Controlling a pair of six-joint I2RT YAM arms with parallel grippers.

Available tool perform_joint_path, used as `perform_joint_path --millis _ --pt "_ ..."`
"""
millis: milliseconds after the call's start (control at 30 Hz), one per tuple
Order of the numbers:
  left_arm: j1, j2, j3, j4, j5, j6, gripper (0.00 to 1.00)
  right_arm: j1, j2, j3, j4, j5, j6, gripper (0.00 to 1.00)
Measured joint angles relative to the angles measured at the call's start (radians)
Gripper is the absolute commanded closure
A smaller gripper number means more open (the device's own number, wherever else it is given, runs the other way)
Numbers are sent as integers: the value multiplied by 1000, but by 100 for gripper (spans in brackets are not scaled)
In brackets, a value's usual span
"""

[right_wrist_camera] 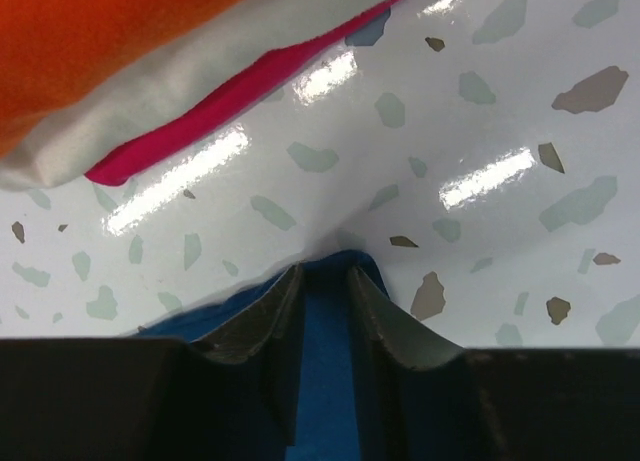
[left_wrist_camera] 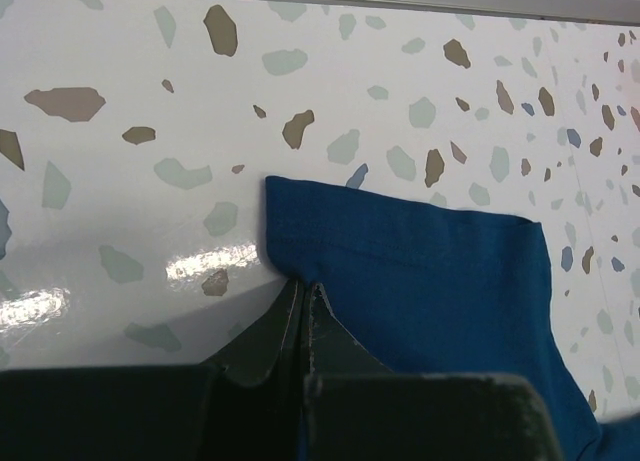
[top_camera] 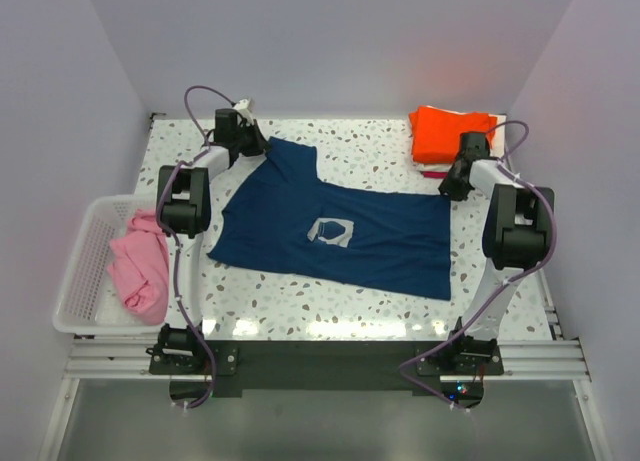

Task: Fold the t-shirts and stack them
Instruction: Fold the tshirt

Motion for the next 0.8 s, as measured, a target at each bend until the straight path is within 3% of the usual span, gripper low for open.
perform_joint_path --millis 133,233,800 --pt "1 1 0 5 16 -22 100 0 37 30 -5 -2 0 93" --pt "5 1 -9 37 35 -54 100 0 47 49 -12 -4 0 100" --pt "49 -1 -6 205 136 -227 100 -4 55 90 -13 -45 0 100"
